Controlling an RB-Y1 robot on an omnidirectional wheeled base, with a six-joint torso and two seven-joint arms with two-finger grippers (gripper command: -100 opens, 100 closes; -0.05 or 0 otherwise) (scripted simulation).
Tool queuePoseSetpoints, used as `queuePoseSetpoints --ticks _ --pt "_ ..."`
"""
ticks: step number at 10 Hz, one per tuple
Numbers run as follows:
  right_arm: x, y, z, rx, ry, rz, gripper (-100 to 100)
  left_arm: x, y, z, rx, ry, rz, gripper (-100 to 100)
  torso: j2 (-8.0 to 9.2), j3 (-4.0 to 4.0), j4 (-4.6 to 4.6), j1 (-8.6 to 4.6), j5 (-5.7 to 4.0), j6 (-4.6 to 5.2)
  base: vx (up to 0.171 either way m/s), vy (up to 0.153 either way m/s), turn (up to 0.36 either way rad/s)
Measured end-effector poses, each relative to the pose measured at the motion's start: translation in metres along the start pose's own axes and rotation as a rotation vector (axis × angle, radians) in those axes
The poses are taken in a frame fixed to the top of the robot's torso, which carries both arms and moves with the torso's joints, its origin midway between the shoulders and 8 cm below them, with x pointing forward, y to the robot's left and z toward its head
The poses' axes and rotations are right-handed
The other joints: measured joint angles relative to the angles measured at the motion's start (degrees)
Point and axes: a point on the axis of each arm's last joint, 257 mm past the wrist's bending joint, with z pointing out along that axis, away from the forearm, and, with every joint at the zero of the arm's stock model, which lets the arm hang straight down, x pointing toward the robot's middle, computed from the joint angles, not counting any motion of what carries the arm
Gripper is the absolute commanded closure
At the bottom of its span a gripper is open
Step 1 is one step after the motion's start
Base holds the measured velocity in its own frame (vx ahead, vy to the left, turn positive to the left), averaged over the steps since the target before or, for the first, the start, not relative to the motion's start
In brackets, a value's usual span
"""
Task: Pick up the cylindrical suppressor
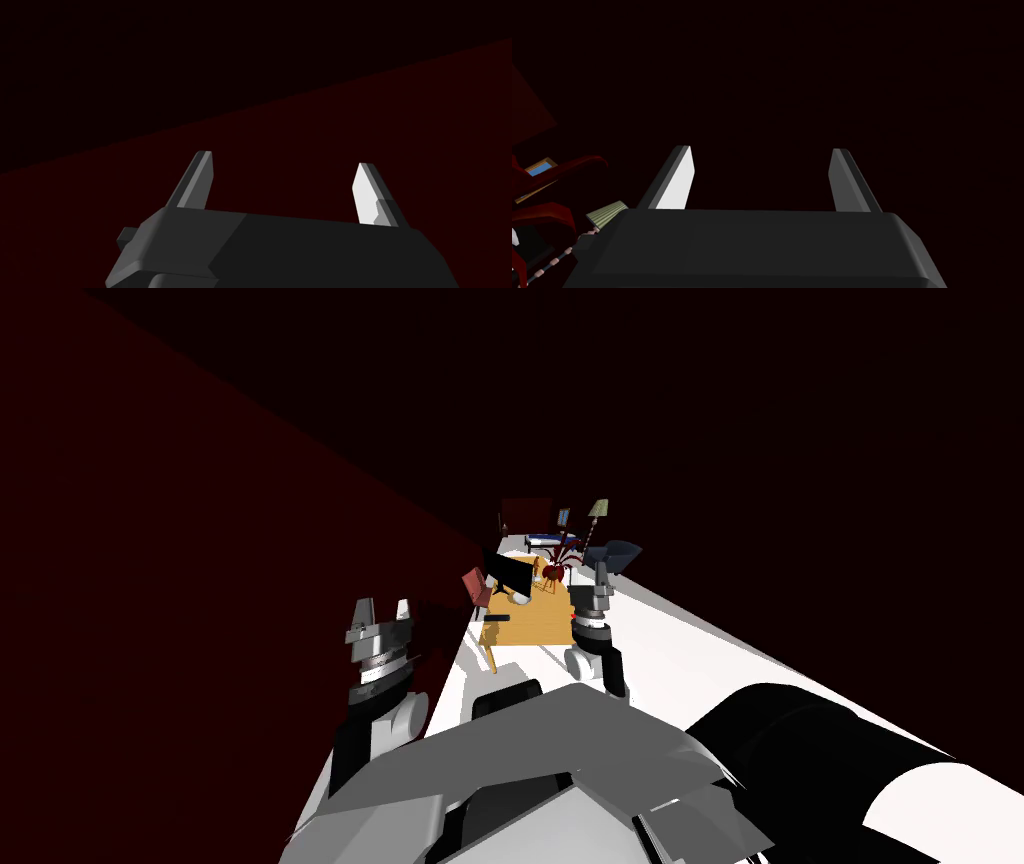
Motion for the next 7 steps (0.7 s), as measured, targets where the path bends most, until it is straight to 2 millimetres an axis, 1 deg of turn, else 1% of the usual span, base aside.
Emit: queuePoseSetpoints --ticks 3,6,7 --pt "0.0 0.0 0.0 0.0 0.0 0.0 0 -0.001 0.03 -0.002 -0.077 0.037 0.044 -100 0.07 0.04 0.02 -0.09 -0.02 0.02 -0.024 -0.029 -0.127" --pt "0.0 0.0 0.0 0.0 0.0 0.0 0 -0.014 0.077 -0.001 -0.19 0.054 0.101 -100 0.08 0.05 0.02 -0.14 -0.03 0.03 -0.026 -0.041 -0.185" --pt "0.0 0.0 0.0 0.0 0.0 0.0 0 -0.021 0.092 -0.001 -0.229 0.054 0.123 -100 0.08 0.05 0.02 -0.15 -0.03 0.02 -0.021 -0.046 -0.17"
